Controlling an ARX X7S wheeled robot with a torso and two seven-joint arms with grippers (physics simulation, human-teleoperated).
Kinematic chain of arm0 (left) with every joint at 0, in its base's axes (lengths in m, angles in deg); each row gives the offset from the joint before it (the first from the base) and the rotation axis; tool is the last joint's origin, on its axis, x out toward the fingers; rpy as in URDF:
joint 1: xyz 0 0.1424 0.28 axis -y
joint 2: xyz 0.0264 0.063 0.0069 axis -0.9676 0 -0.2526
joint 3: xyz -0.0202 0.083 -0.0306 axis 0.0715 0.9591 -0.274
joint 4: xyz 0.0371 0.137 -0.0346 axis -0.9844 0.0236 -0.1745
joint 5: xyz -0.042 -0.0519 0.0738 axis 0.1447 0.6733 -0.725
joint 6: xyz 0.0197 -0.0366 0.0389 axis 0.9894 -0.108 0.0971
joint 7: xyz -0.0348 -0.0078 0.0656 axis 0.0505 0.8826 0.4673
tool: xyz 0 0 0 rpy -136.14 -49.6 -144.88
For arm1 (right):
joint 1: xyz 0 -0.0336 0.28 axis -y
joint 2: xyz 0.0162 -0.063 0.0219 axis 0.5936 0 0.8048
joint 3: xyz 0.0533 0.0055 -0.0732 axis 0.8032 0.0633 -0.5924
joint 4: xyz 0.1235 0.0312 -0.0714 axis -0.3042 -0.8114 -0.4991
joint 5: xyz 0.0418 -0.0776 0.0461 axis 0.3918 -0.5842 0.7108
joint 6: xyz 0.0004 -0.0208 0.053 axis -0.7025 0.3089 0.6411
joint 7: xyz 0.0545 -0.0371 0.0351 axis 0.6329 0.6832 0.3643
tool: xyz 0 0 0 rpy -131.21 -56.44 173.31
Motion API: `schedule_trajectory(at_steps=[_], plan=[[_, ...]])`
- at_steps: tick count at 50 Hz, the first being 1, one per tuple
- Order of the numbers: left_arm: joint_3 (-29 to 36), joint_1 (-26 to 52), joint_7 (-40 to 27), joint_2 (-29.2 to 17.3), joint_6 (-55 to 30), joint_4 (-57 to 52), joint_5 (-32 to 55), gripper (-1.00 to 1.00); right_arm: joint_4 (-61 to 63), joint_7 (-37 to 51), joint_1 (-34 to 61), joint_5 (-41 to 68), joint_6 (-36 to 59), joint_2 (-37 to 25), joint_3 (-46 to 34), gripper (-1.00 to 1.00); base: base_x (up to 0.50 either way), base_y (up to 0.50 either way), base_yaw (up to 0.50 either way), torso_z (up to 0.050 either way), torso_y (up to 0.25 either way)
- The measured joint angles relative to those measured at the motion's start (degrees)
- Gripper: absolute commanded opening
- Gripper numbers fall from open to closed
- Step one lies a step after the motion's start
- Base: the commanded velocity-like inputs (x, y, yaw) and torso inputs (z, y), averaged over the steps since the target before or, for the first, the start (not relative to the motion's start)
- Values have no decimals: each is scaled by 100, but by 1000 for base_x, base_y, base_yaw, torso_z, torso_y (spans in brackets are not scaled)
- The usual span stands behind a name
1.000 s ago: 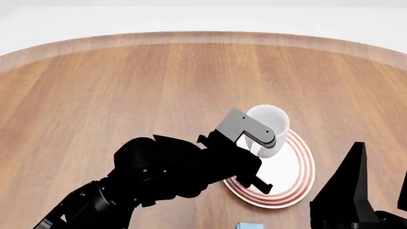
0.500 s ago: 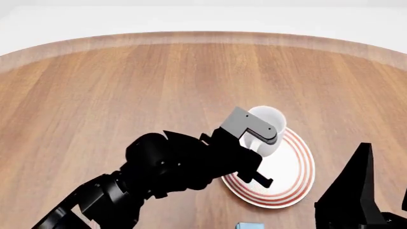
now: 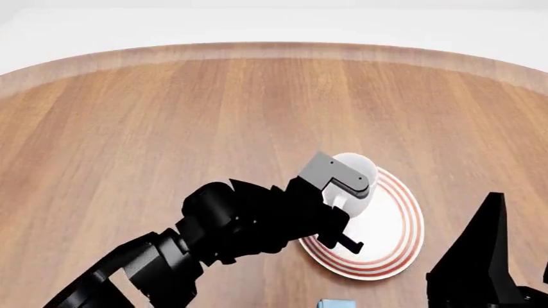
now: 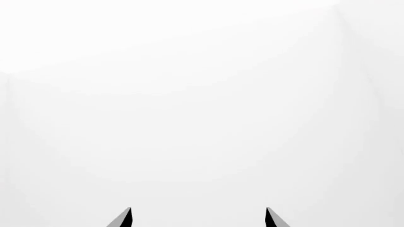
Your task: Pick up the white mug and put it on the plate, and put the chocolate pudding to the right of the plate.
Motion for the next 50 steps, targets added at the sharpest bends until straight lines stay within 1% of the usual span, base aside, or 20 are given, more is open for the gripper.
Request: schedule_trajectory(at_steps=[21, 32, 33, 50], plan=[[505, 87, 100, 64, 438, 473, 222, -100, -44, -3, -13, 3, -59, -21, -42, 100, 0, 0, 0, 0, 0], [859, 172, 157, 92, 739, 679, 496, -100, -65, 3, -15, 7, -78, -36, -56, 100, 0, 0, 0, 0, 1], [897, 182, 164, 96, 772, 701, 535, 100, -68, 3, -16, 7, -80, -36, -58, 100, 0, 0, 0, 0, 0], [1502, 271, 69, 97, 1258, 1011, 969, 100, -124, 7, -28, 0, -127, -40, -85, 100, 0, 0, 0, 0, 0]])
